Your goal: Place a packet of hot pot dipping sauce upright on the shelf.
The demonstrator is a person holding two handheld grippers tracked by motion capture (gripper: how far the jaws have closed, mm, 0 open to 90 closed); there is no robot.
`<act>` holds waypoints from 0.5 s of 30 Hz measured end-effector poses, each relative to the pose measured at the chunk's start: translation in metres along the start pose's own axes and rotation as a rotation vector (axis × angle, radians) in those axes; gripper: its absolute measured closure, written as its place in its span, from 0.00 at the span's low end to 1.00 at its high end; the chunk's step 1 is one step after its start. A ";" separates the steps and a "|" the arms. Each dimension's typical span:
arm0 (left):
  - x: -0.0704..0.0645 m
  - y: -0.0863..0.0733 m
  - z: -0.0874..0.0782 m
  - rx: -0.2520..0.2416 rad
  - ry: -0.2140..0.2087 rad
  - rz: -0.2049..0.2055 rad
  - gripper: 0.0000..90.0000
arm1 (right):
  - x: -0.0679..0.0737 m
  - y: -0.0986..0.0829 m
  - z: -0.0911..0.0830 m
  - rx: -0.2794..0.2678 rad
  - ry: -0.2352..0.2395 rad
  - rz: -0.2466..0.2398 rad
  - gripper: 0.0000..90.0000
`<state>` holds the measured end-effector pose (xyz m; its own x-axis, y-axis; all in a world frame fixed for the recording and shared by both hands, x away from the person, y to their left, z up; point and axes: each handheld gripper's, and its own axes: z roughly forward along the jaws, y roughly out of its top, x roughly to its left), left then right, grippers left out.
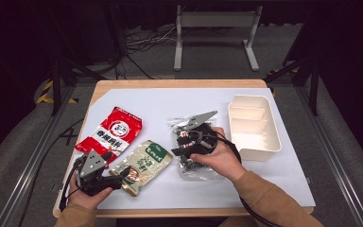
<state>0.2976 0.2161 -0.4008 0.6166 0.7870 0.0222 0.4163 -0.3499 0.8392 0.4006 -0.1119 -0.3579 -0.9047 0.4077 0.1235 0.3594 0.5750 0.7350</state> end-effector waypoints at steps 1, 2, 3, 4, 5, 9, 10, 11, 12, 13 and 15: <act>0.000 -0.002 -0.002 0.000 0.005 -0.006 0.21 | 0.000 0.001 0.002 0.004 0.002 0.000 0.57; 0.000 -0.002 -0.002 0.000 0.005 -0.006 0.21 | 0.000 0.001 0.002 0.004 0.002 0.000 0.57; 0.000 -0.003 -0.003 -0.004 0.010 -0.011 0.21 | 0.000 0.002 0.004 0.005 0.005 -0.003 0.57; 0.000 -0.003 -0.004 -0.005 0.014 -0.015 0.21 | 0.000 0.005 0.009 0.006 0.012 -0.008 0.56; 0.000 -0.004 -0.006 -0.004 0.015 -0.019 0.21 | -0.001 0.006 0.012 0.009 0.014 -0.006 0.56; 0.001 -0.006 -0.008 -0.006 0.021 -0.019 0.21 | -0.002 0.008 0.019 0.019 0.017 -0.001 0.54; 0.000 -0.006 -0.008 -0.007 0.023 -0.022 0.21 | -0.003 0.009 0.021 0.021 0.017 -0.004 0.53; 0.000 -0.006 -0.008 -0.008 0.022 -0.026 0.21 | -0.004 0.010 0.023 0.026 0.017 0.001 0.53; 0.000 -0.006 -0.008 -0.008 0.023 -0.027 0.21 | -0.005 0.010 0.026 0.034 0.018 0.012 0.51; 0.000 -0.006 -0.008 -0.007 0.023 -0.026 0.21 | -0.006 0.011 0.029 0.042 0.021 0.022 0.50; 0.001 -0.006 -0.008 -0.009 0.023 -0.025 0.21 | -0.008 0.011 0.033 0.057 0.022 0.029 0.50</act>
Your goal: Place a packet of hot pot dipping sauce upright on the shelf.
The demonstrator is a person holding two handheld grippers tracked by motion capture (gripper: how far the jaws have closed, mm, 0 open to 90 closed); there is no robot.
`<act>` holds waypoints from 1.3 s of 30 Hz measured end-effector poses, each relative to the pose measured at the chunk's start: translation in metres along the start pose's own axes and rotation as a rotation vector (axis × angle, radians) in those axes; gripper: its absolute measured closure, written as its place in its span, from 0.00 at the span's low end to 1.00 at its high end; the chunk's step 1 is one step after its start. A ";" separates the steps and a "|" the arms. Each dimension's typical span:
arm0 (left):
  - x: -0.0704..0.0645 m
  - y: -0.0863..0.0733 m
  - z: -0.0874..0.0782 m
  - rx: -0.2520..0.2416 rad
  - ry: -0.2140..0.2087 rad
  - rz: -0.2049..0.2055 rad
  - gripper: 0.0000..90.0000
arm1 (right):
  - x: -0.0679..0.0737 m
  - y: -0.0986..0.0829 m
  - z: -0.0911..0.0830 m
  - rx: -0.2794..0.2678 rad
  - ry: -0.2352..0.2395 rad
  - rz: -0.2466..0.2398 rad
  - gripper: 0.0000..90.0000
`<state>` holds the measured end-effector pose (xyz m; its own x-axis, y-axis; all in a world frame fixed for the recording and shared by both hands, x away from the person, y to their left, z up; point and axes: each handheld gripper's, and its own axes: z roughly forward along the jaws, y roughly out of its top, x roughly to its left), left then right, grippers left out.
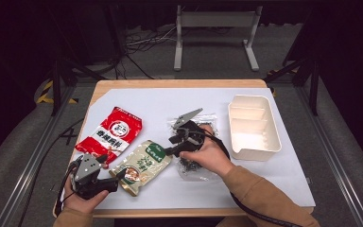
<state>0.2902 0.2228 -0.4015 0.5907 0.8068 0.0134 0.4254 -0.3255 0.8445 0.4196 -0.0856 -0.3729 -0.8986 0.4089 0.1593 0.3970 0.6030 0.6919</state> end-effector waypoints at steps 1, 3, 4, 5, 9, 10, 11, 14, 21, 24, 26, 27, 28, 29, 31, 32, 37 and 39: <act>0.000 0.000 0.000 0.000 -0.001 0.000 0.21 | -0.001 0.000 0.002 0.009 0.000 0.004 0.50; 0.000 0.000 0.001 -0.001 -0.002 0.001 0.21 | -0.003 0.001 0.007 0.024 0.000 0.009 0.49; 0.000 0.001 0.001 0.002 -0.004 0.006 0.21 | -0.003 0.001 0.009 0.029 -0.002 0.012 0.49; 0.000 0.001 0.001 0.004 -0.005 0.003 0.21 | -0.004 0.001 0.011 0.035 -0.001 0.011 0.48; 0.000 0.001 0.002 0.004 -0.004 0.008 0.21 | -0.005 0.002 0.017 0.056 -0.004 0.008 0.48; 0.001 0.001 0.002 0.004 -0.003 0.010 0.21 | -0.006 0.002 0.018 0.062 -0.005 0.012 0.48; 0.000 0.001 0.002 0.005 -0.005 0.009 0.21 | -0.007 0.002 0.020 0.070 -0.003 0.013 0.48; 0.001 0.002 0.003 0.009 -0.007 0.009 0.21 | -0.008 0.002 0.024 0.087 0.002 0.019 0.47; 0.000 0.002 0.004 0.013 -0.005 0.014 0.21 | -0.010 0.000 0.034 0.114 0.021 0.038 0.47; 0.000 0.002 0.004 0.011 -0.004 0.007 0.21 | -0.012 0.000 0.038 0.129 0.032 0.049 0.47; 0.001 0.002 0.004 0.013 -0.004 0.012 0.21 | -0.013 -0.001 0.041 0.142 0.040 0.064 0.48; 0.001 0.002 0.004 0.016 -0.004 0.013 0.21 | -0.014 -0.001 0.042 0.147 0.041 0.077 0.48; 0.001 0.002 0.004 0.015 -0.005 0.011 0.21 | -0.014 -0.002 0.044 0.153 0.049 0.081 0.48; 0.001 0.002 0.004 0.017 -0.004 0.014 0.21 | -0.015 -0.002 0.045 0.157 0.047 0.080 0.48; 0.001 0.002 0.004 0.017 -0.007 0.013 0.21 | -0.016 -0.003 0.048 0.165 0.051 0.087 0.48; 0.001 0.002 0.004 0.018 -0.007 0.013 0.21 | -0.016 -0.003 0.049 0.169 0.051 0.088 0.49; 0.000 0.002 0.005 0.018 -0.007 0.015 0.21 | -0.016 -0.005 0.054 0.186 0.057 0.098 0.49; 0.000 0.002 0.005 0.018 -0.007 0.015 0.21 | -0.015 -0.006 0.056 0.190 0.062 0.106 0.50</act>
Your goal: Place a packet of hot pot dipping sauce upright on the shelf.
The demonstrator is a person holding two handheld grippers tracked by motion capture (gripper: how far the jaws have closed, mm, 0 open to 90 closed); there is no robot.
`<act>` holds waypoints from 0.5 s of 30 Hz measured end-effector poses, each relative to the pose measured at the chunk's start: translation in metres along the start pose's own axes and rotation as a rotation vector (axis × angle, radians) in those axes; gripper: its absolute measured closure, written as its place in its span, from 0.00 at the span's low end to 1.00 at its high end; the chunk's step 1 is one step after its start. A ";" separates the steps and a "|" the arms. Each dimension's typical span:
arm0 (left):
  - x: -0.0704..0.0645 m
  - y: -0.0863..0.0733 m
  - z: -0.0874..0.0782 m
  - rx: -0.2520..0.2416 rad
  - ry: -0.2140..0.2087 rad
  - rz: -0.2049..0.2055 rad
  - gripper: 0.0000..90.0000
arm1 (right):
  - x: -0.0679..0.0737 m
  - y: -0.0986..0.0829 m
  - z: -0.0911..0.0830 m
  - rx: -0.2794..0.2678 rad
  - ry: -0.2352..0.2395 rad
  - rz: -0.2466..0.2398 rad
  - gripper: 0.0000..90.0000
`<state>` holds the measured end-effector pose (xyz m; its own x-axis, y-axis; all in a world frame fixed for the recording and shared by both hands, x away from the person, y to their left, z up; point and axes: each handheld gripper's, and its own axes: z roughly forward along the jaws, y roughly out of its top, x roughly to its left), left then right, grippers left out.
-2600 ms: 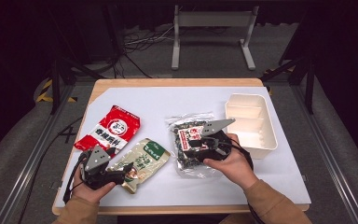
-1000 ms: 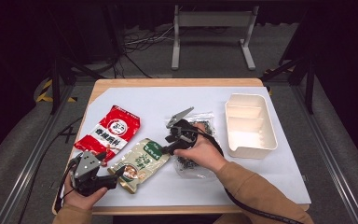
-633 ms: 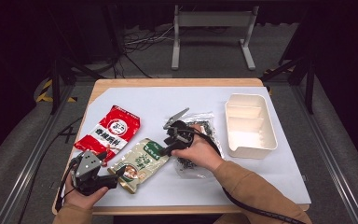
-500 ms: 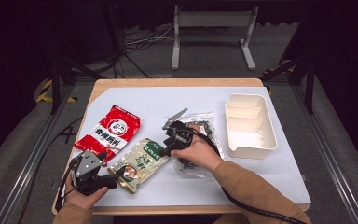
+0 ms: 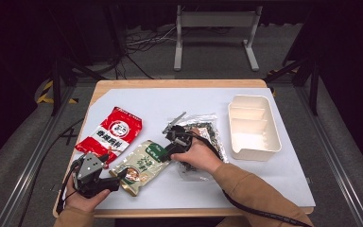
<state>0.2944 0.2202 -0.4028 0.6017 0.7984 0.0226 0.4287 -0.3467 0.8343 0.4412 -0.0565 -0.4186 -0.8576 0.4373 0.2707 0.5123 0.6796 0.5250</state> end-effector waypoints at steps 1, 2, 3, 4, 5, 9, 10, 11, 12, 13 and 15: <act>0.000 0.000 0.000 0.000 0.001 0.000 0.21 | 0.000 0.000 0.001 0.003 0.005 -0.003 0.50; 0.000 0.000 0.000 0.000 0.002 0.000 0.21 | 0.000 0.000 0.001 0.006 0.008 -0.001 0.50; 0.000 0.000 0.000 0.000 0.003 0.000 0.21 | 0.001 0.000 0.002 0.010 0.014 0.005 0.51; 0.000 0.000 0.000 0.001 0.004 0.001 0.21 | 0.001 -0.001 0.003 0.013 0.013 0.001 0.51; 0.000 0.000 0.000 0.002 0.004 0.001 0.21 | 0.001 -0.001 0.003 0.015 0.014 0.001 0.52; 0.000 0.000 0.000 0.002 0.005 0.002 0.21 | 0.001 -0.001 0.004 0.022 0.025 0.002 0.55; 0.000 0.000 0.000 0.002 0.005 0.002 0.21 | 0.001 -0.001 0.004 0.022 0.025 0.002 0.55; 0.000 0.000 0.000 0.002 0.006 0.001 0.21 | 0.001 -0.001 0.003 0.022 0.027 0.000 0.56; 0.000 0.000 0.000 0.003 0.006 0.001 0.21 | 0.003 0.000 0.002 0.017 0.028 -0.007 0.58; 0.000 0.000 0.000 0.003 0.005 0.001 0.21 | 0.004 0.000 0.001 0.014 0.028 -0.010 0.60; 0.000 0.000 0.000 0.004 0.006 0.002 0.21 | 0.006 0.002 0.000 0.007 0.039 -0.010 0.63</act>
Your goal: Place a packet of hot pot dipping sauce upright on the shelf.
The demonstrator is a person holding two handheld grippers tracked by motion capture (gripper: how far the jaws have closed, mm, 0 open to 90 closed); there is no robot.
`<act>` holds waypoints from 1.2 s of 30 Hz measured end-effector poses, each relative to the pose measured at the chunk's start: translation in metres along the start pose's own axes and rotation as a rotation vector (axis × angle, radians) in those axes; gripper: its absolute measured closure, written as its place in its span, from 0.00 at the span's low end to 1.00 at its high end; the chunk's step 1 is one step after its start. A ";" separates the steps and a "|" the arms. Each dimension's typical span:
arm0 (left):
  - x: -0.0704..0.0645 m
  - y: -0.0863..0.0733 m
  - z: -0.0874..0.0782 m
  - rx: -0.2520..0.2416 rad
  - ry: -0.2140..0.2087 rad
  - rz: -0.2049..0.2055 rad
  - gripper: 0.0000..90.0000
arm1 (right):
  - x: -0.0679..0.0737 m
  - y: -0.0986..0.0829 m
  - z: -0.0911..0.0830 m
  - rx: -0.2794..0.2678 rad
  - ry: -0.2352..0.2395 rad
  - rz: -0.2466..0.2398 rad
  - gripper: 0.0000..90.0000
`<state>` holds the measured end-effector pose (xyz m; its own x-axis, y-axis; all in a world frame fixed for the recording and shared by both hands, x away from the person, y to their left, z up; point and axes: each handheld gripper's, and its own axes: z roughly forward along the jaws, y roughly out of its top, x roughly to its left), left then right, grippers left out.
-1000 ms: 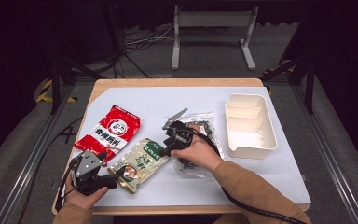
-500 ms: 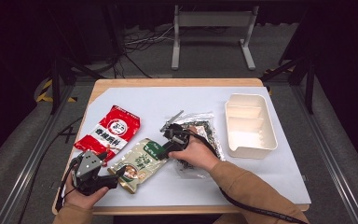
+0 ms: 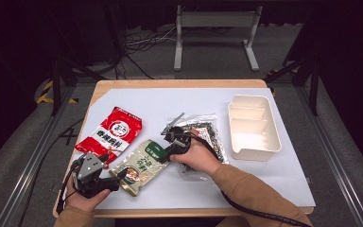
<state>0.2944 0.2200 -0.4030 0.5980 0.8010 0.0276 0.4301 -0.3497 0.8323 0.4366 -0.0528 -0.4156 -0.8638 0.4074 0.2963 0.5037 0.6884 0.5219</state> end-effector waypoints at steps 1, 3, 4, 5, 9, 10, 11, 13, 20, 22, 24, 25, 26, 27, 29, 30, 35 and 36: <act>0.000 0.000 0.000 0.000 0.000 0.001 0.21 | 0.001 0.000 -0.001 0.002 0.027 -0.006 0.65; -0.001 0.000 0.000 0.001 -0.001 -0.001 0.21 | 0.004 0.001 0.001 0.005 0.047 -0.009 0.66; -0.001 0.000 0.000 0.001 -0.001 -0.001 0.21 | 0.006 0.001 0.003 0.008 0.046 -0.030 0.67; -0.001 0.000 0.000 0.001 -0.001 -0.001 0.21 | 0.007 0.001 0.004 0.010 0.046 -0.036 0.68; -0.001 0.000 0.000 0.001 -0.001 -0.001 0.21 | 0.008 0.000 0.011 0.031 0.052 -0.043 0.70; -0.001 0.000 0.000 0.001 -0.002 -0.001 0.21 | 0.008 0.000 0.012 0.034 0.052 -0.057 0.72; 0.000 0.000 0.001 0.002 -0.003 0.000 0.21 | 0.008 0.000 0.013 0.038 0.055 -0.056 0.73; 0.000 0.000 0.001 0.001 -0.003 0.000 0.21 | 0.010 0.000 0.016 0.046 0.048 -0.069 0.76; 0.000 0.000 0.000 -0.002 0.000 -0.001 0.21 | 0.011 0.001 0.022 0.070 0.016 -0.104 0.93; 0.000 0.000 0.000 -0.003 -0.001 -0.002 0.21 | 0.010 0.001 0.021 0.071 0.020 -0.098 0.98; 0.000 0.000 0.000 -0.004 -0.001 -0.002 0.21 | 0.010 0.001 0.021 0.070 0.028 -0.101 0.98; 0.000 -0.001 0.000 -0.003 0.001 -0.008 0.21 | 0.009 0.002 0.020 0.073 0.033 -0.113 0.99; 0.000 -0.001 0.000 -0.003 0.001 -0.008 0.21 | 0.009 0.002 0.020 0.073 0.034 -0.114 0.99; 0.001 -0.001 -0.001 -0.002 0.002 -0.005 0.21 | 0.009 0.002 0.020 0.072 0.036 -0.114 0.99; 0.001 -0.001 -0.001 -0.003 0.003 -0.005 0.21 | 0.010 0.003 0.019 0.067 0.037 -0.102 0.99; 0.001 -0.001 -0.001 -0.004 0.003 -0.006 0.21 | 0.008 0.003 0.018 0.075 0.037 -0.132 0.99; 0.001 -0.001 -0.001 -0.004 0.004 -0.008 0.21 | 0.012 0.005 0.011 0.050 0.055 -0.090 0.99; 0.001 -0.001 -0.001 -0.002 0.005 -0.006 0.21 | 0.011 0.005 0.009 0.046 0.059 -0.116 0.99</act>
<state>0.2944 0.2218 -0.4031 0.5920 0.8056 0.0251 0.4327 -0.3439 0.8334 0.4298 -0.0394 -0.4162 -0.9145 0.2884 0.2838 0.3994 0.7560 0.5186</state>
